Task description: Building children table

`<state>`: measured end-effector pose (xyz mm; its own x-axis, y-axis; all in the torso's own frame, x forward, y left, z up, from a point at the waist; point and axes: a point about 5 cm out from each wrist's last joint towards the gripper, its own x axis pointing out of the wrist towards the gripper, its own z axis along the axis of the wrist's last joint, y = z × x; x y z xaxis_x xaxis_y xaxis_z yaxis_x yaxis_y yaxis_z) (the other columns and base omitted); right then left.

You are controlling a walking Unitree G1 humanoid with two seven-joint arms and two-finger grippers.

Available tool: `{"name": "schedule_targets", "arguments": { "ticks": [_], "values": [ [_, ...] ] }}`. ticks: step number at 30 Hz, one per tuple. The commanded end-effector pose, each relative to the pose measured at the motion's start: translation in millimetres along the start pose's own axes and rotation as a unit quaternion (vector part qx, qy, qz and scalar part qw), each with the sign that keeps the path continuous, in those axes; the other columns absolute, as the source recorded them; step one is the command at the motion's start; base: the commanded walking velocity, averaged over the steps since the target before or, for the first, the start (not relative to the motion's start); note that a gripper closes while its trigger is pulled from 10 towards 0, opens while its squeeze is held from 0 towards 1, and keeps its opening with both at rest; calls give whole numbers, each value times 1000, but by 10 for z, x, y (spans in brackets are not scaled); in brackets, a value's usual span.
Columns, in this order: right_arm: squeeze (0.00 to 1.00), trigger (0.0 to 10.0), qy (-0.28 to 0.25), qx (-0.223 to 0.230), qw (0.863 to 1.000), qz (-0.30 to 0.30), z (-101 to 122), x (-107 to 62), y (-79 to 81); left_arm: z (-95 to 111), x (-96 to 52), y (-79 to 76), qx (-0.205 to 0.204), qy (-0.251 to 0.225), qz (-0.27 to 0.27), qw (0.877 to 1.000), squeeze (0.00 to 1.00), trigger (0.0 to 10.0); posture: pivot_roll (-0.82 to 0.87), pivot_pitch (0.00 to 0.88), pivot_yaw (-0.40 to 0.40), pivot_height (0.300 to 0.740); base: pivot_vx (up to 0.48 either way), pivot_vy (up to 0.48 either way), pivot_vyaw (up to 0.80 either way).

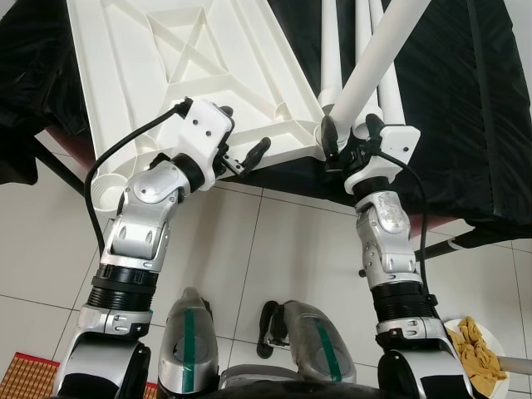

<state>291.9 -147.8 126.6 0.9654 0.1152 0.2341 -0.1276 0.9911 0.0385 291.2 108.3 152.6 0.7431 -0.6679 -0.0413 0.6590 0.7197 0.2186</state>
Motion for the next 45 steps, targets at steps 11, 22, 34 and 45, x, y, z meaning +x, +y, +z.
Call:
{"name": "schedule_targets", "arguments": {
  "ticks": [11,22,34,45],
  "values": [
    [0,10000,-24,19,999,23,113,30,-24,118,27,180,9,-24,103,994,0,10000,56,69,-69,740,0,0,0],
    [0,10000,-23,50,993,108,269,-19,-188,194,9,-81,-3,-38,18,999,0,10000,60,57,-70,740,0,0,0],
    [0,10000,31,21,978,205,425,-36,-630,344,-72,-321,17,-42,-84,995,0,10000,56,55,-63,740,0,0,0],
    [0,10000,85,12,954,287,354,-170,-604,380,-79,-290,19,-41,-86,995,0,10000,54,57,-63,740,0,0,0]
  ]
}}
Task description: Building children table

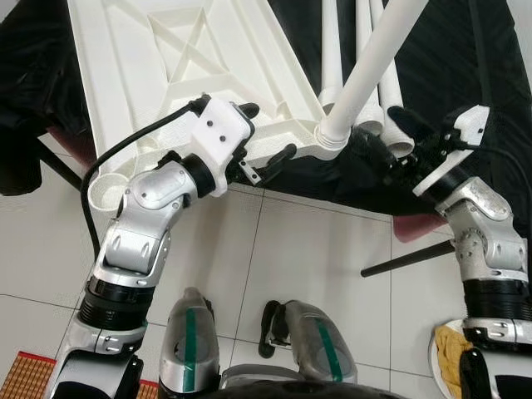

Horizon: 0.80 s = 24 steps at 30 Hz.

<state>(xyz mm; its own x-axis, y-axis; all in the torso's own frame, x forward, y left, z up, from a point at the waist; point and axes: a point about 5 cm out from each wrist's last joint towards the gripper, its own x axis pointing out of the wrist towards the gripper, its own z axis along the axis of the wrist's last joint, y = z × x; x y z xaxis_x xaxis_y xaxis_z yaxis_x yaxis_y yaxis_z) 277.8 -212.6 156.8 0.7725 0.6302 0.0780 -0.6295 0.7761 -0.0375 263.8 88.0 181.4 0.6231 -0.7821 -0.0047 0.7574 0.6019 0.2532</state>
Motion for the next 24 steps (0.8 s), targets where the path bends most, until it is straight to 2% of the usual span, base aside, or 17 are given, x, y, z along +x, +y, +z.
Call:
{"name": "schedule_targets", "arguments": {
  "ticks": [1,5,10,20,24],
  "values": [
    [0,10000,19,14,999,37,-36,-39,63,36,7,-24,-1,-4,-9,1000,0,10000,53,59,-63,740,0,0,0],
    [0,10000,40,34,995,87,-53,-65,118,49,5,-31,-1,-1,-11,1000,0,10000,51,67,-61,740,0,0,0],
    [0,10000,38,51,991,115,-20,-32,133,51,-2,-47,1,2,-16,1000,0,10000,54,74,-65,740,0,0,0],
    [0,10000,41,66,982,174,30,194,29,53,-11,-49,-2,5,-10,1000,0,10000,74,81,-82,740,0,0,0],
    [0,10000,45,73,978,192,42,226,11,52,-21,-52,0,7,-5,1000,0,10000,79,81,-86,740,0,0,0]
  ]
}}
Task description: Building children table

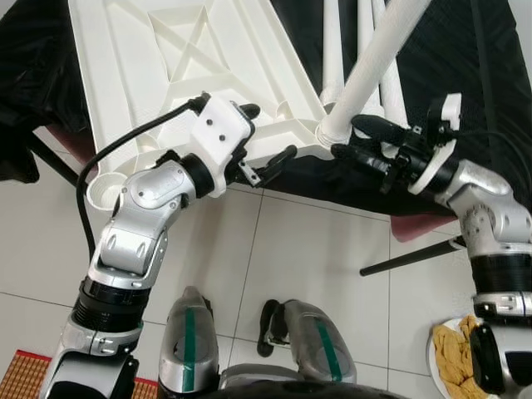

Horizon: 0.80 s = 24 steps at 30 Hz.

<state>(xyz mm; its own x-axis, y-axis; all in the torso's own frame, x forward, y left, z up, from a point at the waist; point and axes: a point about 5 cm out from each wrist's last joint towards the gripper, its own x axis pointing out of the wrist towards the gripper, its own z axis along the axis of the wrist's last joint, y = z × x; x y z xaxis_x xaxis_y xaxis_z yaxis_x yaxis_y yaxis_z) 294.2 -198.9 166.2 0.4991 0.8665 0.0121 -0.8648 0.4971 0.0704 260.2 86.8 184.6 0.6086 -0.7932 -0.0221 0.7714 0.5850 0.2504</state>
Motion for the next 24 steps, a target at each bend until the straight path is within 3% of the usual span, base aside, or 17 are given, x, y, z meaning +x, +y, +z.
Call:
{"name": "schedule_targets", "arguments": {
  "ticks": [1,16,24],
  "values": [
    [0,10000,8,13,1000,12,-35,11,4,11,-7,-26,1,1,6,1000,0,10000,79,81,-86,740,0,0,0],
    [0,10000,10,12,999,33,-1,203,-193,12,-43,-63,-7,4,16,1000,0,10000,103,101,-99,740,0,0,0],
    [0,10000,-14,10,1000,5,9,393,-303,13,-48,-84,-11,5,15,1000,0,10000,109,106,-97,740,0,0,0]
  ]
}}
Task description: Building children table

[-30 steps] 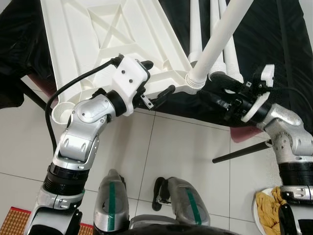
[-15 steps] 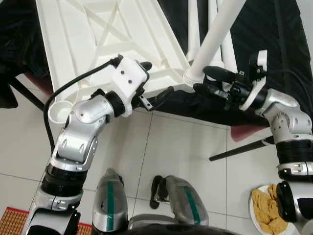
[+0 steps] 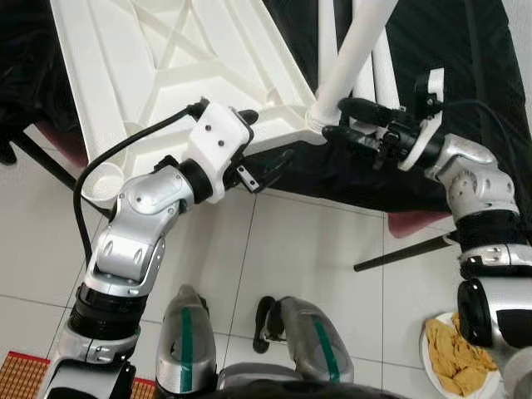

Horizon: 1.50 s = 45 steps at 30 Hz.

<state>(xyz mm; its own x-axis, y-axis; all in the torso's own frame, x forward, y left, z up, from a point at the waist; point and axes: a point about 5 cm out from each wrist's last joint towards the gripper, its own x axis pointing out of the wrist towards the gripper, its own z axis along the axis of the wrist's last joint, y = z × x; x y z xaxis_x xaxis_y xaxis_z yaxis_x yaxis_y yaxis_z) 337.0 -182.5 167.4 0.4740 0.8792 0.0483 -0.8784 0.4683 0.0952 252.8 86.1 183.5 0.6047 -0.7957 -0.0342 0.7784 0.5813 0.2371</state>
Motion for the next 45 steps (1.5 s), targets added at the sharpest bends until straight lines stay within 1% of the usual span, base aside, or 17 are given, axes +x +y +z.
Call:
{"name": "schedule_targets", "arguments": {
  "ticks": [1,5,8,9,11,13,14,19,25,27,28,29,31,34,36,41,45],
  "values": [
    [0,10000,3,-3,1000,-10,-19,36,-17,9,-9,-20,-4,0,19,1000,0,10000,109,106,-97,740,0,0,0],
    [0,10000,-30,0,998,-49,7,174,-96,9,-23,-33,-6,2,19,1000,0,10000,113,110,-95,740,0,0,0],
    [0,10000,-39,-1,997,-65,18,212,-126,9,-28,-42,-7,2,20,1000,0,10000,118,112,-94,740,0,0,0],
    [0,10000,-48,-13,995,-90,41,228,-164,7,-32,-46,-8,3,21,1000,0,10000,121,114,-94,740,0,0,0],
    [0,10000,-58,-28,991,-118,67,240,-203,6,-35,-49,-9,4,21,1000,0,10000,121,114,-94,740,0,0,0],
    [0,10000,-60,-30,990,-124,72,242,-210,5,-36,-50,-9,4,21,1000,0,10000,121,114,-94,740,0,0,0],
    [0,10000,-71,-21,986,-149,109,243,-260,-1,-51,-58,-11,6,22,1000,0,10000,124,118,-91,740,0,0,0],
    [0,10000,-84,-15,983,-165,129,244,-290,-5,-63,-65,-12,8,22,1000,0,10000,124,119,-90,740,0,0,0],
    [0,10000,-110,-12,981,-159,49,235,-211,-10,-55,-35,-2,10,27,1000,0,10000,115,117,-75,740,0,0,0],
    [0,10000,-115,-12,986,-121,32,245,-105,-15,-44,-23,11,13,31,999,0,10000,112,116,-73,740,0,0,0],
    [0,10000,-115,-12,986,-121,32,245,-105,-15,-44,-23,11,13,31,999,0,10000,112,116,-73,740,0,0,0],
    [0,10000,-116,-15,988,-100,13,253,-13,-17,-35,-13,19,12,34,999,0,10000,107,112,-73,740,0,0,0],
    [0,10000,-116,-15,988,-98,10,254,0,-17,-33,-11,20,12,35,999,0,10000,107,112,-73,740,0,0,0],
    [0,10000,-128,-25,985,-112,1,218,73,-27,-20,16,22,12,43,999,0,10000,104,104,-75,740,0,0,0],
    [0,10000,-128,-25,985,-112,1,218,73,-27,-20,16,22,12,43,999,0,10000,104,104,-75,740,0,0,0],
    [0,10000,-150,-44,974,-161,-24,183,179,-86,0,123,18,19,77,997,0,10000,98,91,-74,740,0,0,0],
    [0,10000,-154,-56,970,-181,-20,184,201,-114,6,171,14,24,91,995,0,10000,92,90,-73,740,0,0,0]
  ]
}}
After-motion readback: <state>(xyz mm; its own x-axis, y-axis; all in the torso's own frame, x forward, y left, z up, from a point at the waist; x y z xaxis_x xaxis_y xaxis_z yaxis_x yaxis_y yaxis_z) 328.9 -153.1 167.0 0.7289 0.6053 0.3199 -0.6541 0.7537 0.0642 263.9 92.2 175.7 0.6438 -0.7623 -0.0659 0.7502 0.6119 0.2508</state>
